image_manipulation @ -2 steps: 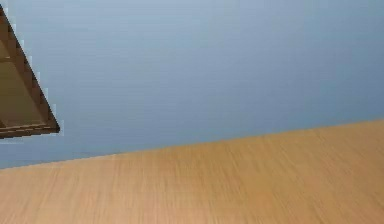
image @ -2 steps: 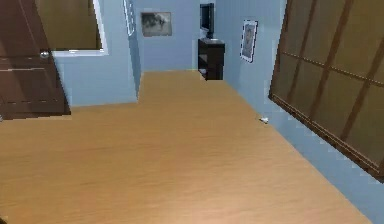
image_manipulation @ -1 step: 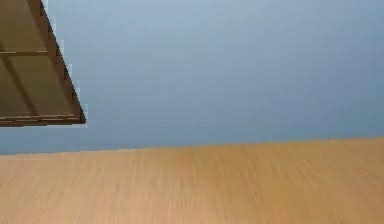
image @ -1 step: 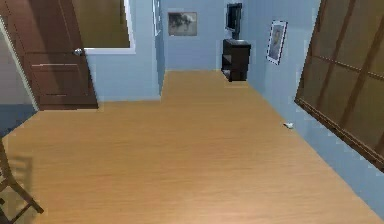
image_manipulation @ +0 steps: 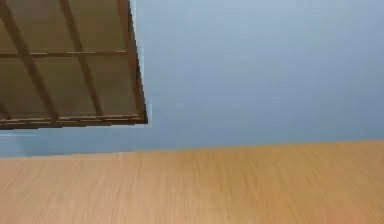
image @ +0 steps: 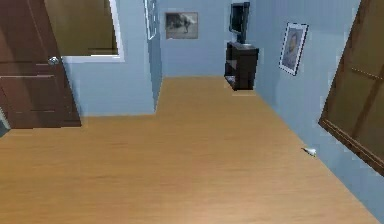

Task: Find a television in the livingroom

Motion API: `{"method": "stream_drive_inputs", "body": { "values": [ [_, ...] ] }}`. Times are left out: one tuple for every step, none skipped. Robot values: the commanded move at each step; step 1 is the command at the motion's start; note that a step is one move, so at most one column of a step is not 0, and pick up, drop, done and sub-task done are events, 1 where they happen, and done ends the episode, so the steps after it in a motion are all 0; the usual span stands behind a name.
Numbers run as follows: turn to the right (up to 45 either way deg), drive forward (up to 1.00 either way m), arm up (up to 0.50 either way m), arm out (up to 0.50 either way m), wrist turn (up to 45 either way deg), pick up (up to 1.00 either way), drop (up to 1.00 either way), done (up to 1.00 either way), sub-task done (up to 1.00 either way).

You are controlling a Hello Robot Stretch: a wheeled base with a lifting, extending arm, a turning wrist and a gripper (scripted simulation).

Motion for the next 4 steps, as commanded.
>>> {"method": "stream_drive_inputs", "body": {
  "values": [
    [-39.0, 0.00, 0.00, 0.00, 0.0, 0.00, 0.00, 0.00, 0.00],
    [0.0, 0.70, 0.00, 0.00, 0.0, 0.00, 0.00, 0.00, 0.00],
    [-12.0, 0.00, 0.00, 0.00, 0.0, 0.00, 0.00, 0.00, 0.00],
    [0.0, 1.00, 0.00, 0.00, 0.0, 0.00, 0.00, 0.00, 0.00]
  ]
}}
